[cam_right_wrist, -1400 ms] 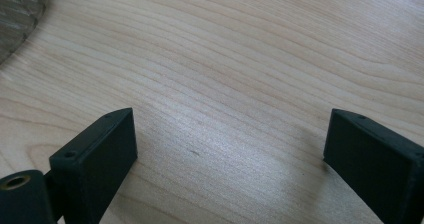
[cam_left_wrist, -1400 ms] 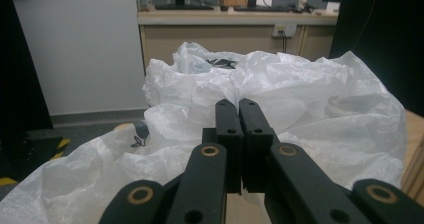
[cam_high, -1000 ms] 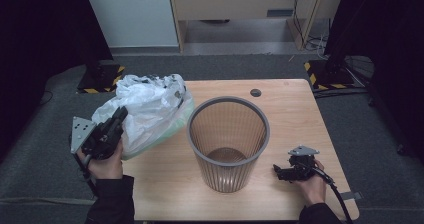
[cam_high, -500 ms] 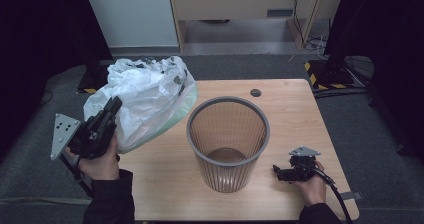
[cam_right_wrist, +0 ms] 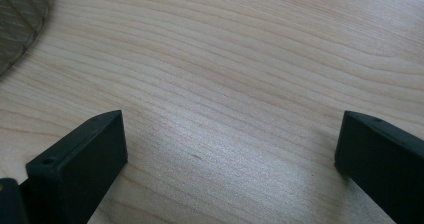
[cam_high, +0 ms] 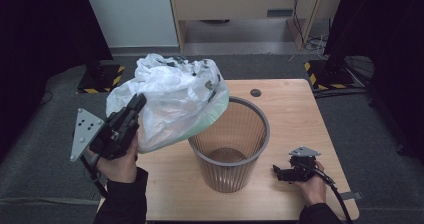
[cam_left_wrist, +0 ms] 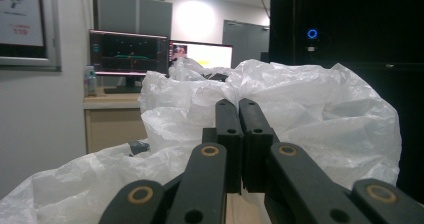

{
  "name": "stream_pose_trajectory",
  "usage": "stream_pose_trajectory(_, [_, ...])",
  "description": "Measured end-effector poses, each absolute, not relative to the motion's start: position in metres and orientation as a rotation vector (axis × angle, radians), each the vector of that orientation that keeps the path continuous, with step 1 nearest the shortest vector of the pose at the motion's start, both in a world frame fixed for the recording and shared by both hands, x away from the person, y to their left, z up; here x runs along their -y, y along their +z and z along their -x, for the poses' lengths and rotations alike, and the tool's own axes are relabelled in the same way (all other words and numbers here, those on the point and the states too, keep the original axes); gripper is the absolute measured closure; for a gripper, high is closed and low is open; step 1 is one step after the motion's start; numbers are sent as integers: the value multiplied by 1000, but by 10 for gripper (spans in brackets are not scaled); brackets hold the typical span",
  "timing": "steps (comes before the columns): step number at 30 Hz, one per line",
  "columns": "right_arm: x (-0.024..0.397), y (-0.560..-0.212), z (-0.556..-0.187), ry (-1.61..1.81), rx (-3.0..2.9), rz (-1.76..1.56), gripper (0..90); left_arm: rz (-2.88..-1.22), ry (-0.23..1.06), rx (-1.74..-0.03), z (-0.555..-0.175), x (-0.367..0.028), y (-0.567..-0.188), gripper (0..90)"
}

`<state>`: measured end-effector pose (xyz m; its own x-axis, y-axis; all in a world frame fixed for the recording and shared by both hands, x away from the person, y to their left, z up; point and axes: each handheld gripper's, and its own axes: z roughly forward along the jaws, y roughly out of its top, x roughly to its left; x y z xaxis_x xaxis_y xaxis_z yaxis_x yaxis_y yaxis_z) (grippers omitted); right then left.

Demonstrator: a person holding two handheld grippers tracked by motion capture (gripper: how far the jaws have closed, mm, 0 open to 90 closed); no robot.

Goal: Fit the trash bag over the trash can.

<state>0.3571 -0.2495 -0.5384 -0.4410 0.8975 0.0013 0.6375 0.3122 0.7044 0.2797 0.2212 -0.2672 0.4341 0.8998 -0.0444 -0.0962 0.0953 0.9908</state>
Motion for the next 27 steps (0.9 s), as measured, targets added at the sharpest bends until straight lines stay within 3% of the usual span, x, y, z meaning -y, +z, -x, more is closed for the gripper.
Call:
stream_pose_trajectory(17, [250,-538,-357,904,-2193,-1363,5,-1356,774,-735,-281,-154,-282,886])
stream_pose_trajectory(27, [249,-538,-357,903,-2192,-1367,4,-1402,714,-704,-277,-134,-291,885])
